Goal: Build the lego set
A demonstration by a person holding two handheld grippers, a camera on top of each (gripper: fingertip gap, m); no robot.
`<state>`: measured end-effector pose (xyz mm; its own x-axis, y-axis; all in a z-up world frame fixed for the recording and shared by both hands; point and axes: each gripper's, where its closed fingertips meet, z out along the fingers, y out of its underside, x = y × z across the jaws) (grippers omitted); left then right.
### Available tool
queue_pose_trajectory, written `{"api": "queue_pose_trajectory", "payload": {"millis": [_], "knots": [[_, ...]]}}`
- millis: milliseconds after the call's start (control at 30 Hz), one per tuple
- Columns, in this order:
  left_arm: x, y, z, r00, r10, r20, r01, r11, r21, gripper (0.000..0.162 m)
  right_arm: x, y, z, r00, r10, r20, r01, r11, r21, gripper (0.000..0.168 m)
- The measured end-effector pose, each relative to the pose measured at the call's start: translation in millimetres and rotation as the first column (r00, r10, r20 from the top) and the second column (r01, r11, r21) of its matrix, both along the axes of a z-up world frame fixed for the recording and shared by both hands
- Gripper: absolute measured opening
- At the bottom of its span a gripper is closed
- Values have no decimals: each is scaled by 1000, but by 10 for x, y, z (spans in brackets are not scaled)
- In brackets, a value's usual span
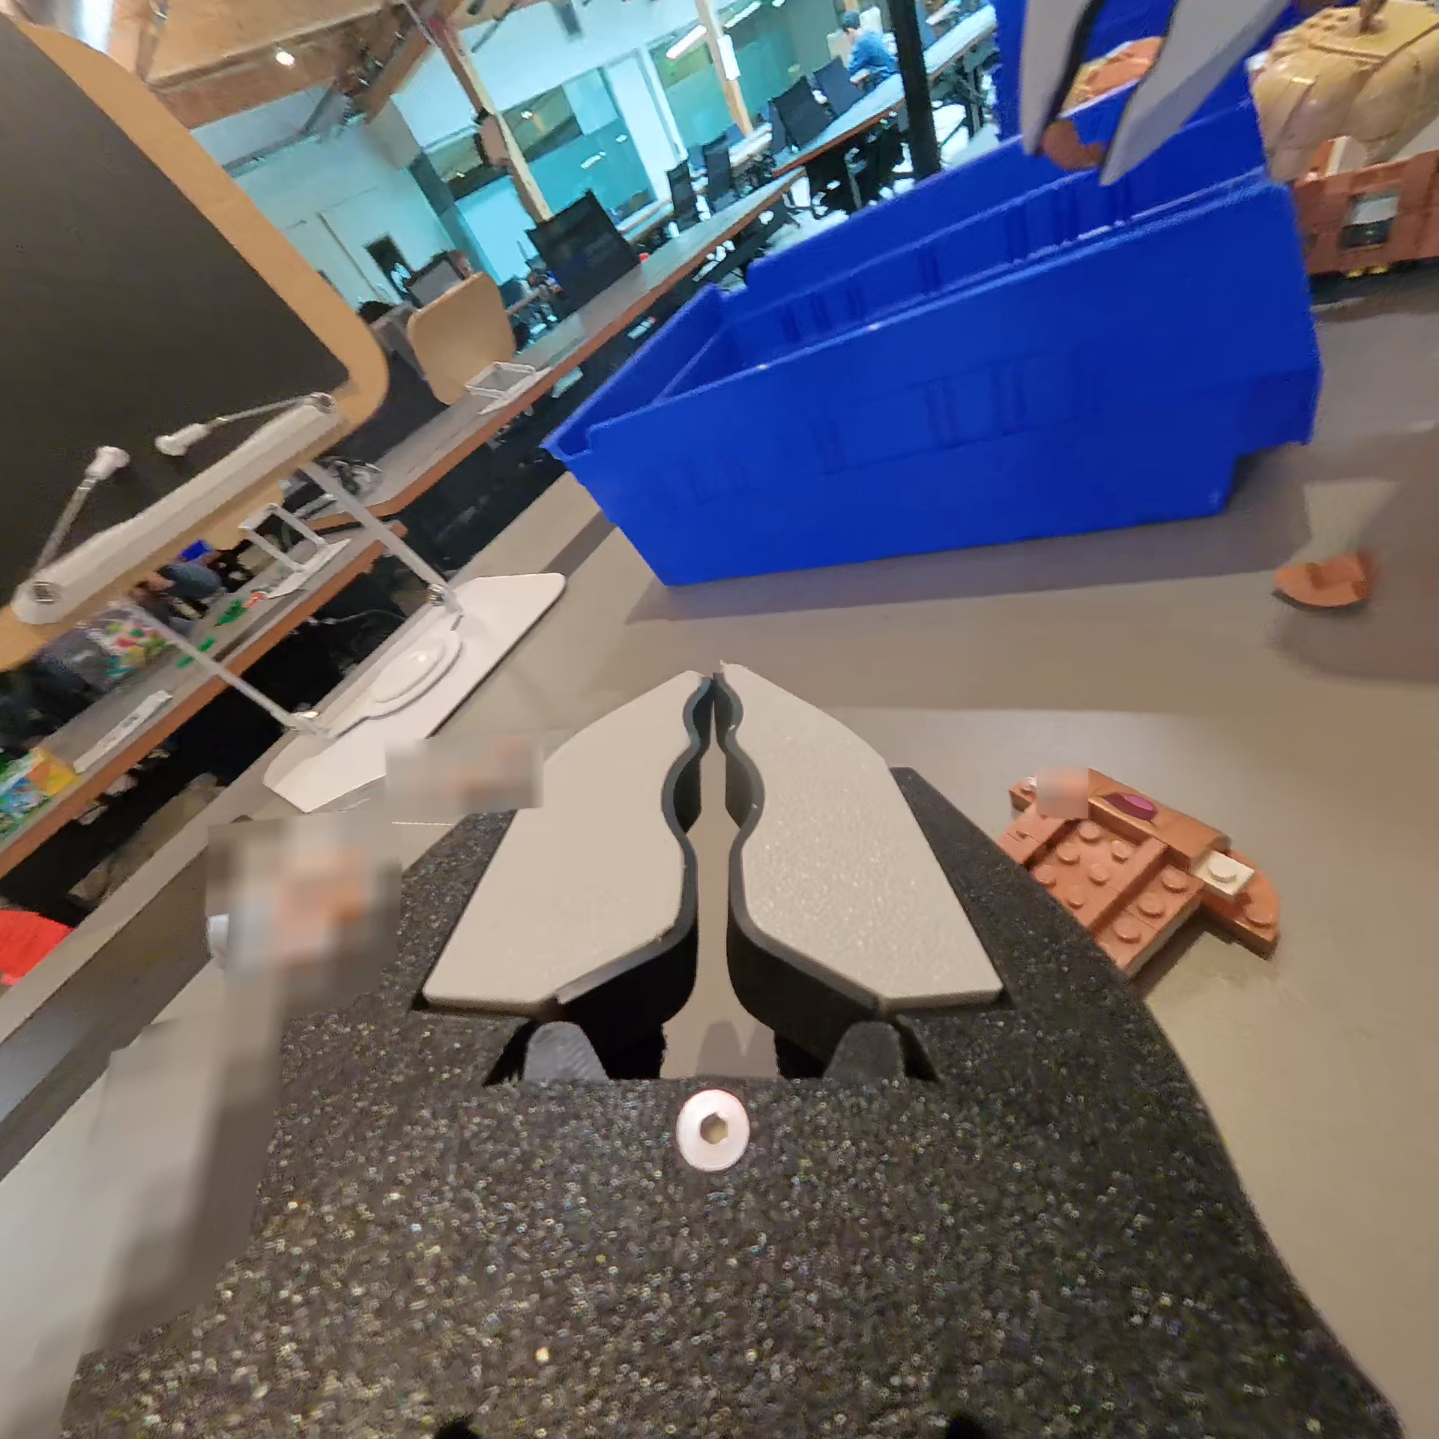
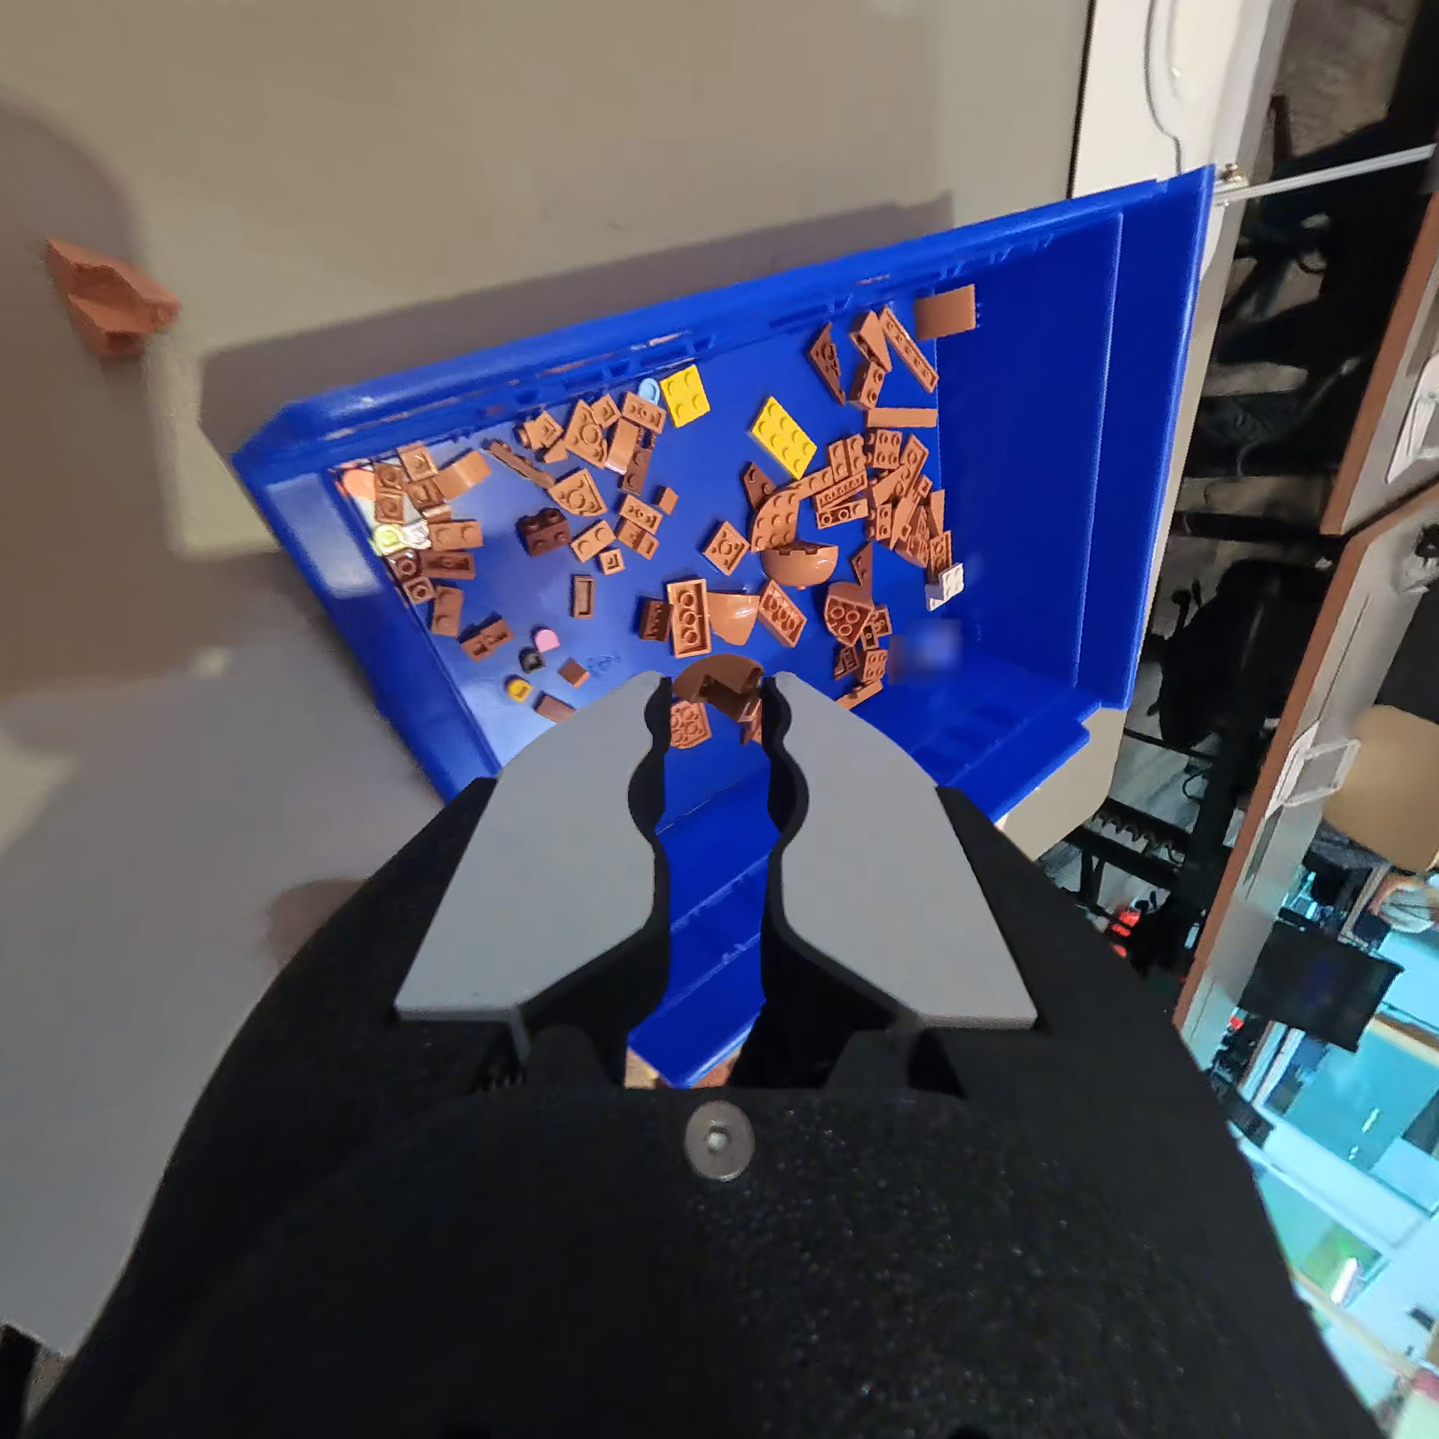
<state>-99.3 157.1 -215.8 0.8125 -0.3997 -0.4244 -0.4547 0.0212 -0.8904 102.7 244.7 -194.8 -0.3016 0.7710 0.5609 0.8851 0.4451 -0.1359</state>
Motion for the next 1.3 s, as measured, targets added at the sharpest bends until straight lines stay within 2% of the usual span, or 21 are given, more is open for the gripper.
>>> {"api": "queue_pose_trajectory", "payload": {"millis": [133,233,400,600,700,767,900,1067,1200,1300], "knots": [[-108,0,208,996,59,61,-64,995,83,0,74,-51,44,999,-27,-25,28,999,24,22],[-126,-56,461,985,31,172,-63,981,185,0,107,-118,83,998,-37,-52,39,999,23,22],[-249,-150,735,957,53,284,-125,962,244,0,141,-218,104,995,-45,-90,47,999,19,22],[-62,-377,998,904,-106,415,-25,954,299,0,144,-380,89,991,-27,-134,24,999,-26,22],[132,-555,1113,879,-190,438,34,940,339,0,104,-617,86,982,3,-191,-23,995,-100,22],[242,-668,1130,880,-198,432,37,935,352,0,63,-852,40,973,34,-229,-74,983,-170,22],[407,-856,967,922,-123,367,-3,946,325,0,-100,-1375,-120,942,82,-325,-193,925,-326,22],[625,-1010,394,962,-80,262,52,992,112,0,-475,-1842,-351,884,70,-462,-306,833,-460,22],[725,-1123,47,983,-79,163,87,995,-47,3,-792,-1972,-447,833,24,-552,-336,815,-472,22],[785,-1197,-142,976,-81,203,121,974,-192,8,-972,-2017,-444,783,12,-622,-355,829,-432,22]]}}
